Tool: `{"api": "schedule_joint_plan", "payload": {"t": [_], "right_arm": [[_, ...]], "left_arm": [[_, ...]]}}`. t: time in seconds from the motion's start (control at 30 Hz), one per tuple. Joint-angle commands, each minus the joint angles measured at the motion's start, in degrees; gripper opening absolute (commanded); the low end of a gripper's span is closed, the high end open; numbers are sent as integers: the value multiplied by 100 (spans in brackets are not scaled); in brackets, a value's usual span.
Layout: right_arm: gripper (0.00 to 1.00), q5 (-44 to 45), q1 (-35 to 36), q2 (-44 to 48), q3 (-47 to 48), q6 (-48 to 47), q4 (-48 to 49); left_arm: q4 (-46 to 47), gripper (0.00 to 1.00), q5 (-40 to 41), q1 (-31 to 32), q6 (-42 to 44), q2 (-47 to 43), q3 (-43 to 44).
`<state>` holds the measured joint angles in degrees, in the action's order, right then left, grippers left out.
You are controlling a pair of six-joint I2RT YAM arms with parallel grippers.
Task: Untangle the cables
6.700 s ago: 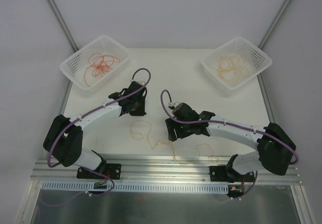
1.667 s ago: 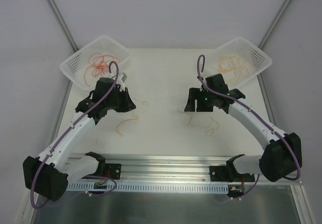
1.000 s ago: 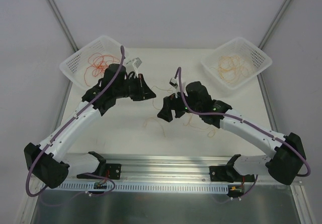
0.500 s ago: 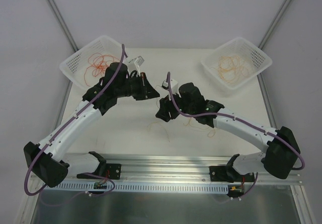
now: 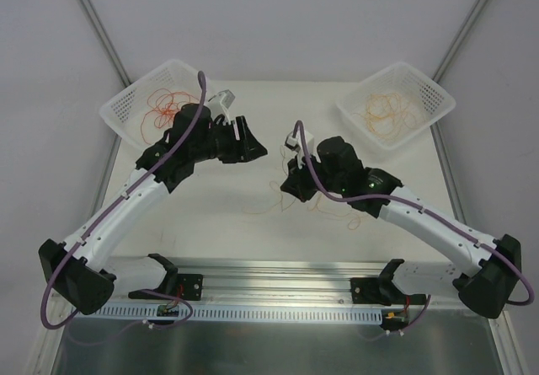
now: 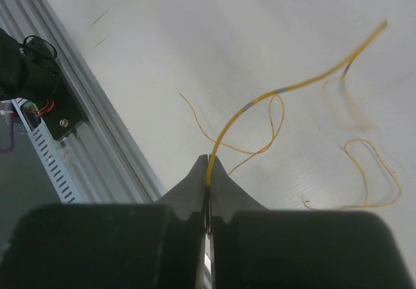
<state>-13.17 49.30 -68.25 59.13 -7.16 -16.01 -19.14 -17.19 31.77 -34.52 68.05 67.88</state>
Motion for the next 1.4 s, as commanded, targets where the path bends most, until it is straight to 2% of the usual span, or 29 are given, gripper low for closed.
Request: {"api": "schedule_joint_plan", "payload": {"t": [0.0,0.07,0.1,0.2,0.43,0.67,0.77,0.97,1.23,1.33,1.37], "right_arm": [[1,323,-279,347,616,-303,-744],[1,463,-455,382,853,-391,-1149],[1,525,-639,409,1115,-435,-1289],[1,640,-1130,383,1721,-567,-1808],[1,1070,-2441,-73,3294,-664,-2775],[0,1571,-3760,-793,4473,-453,-2504],[1,1694,-4409,-1224,4773,-444,-2196],[1,2046,-5086,-2104,5099,-795,-1538],[1,1643,-5457,-3895,5934,-1156,-1150],[7,1607,-5554,-4501,6144,-1060,-1088],[22,1581,-5606,-4670,6215,-999,-1097]], "left_arm": [[138,65,277,-57,376,-370,85],[147,77,409,-57,594,-511,50],[147,88,462,-57,657,-660,-11],[147,99,690,-57,1017,-994,-256],[112,99,1121,-57,1553,-1540,-1407],[42,99,1657,-57,1870,-1795,-2734],[-20,99,1684,-66,2011,-1752,-2902],[-38,99,2070,-66,2125,-1559,-3061],[-99,99,1956,-66,1914,-1479,-3000],[-143,99,1956,-66,1792,-1444,-2938],[-152,99,1956,-66,1774,-1418,-2912]]}}
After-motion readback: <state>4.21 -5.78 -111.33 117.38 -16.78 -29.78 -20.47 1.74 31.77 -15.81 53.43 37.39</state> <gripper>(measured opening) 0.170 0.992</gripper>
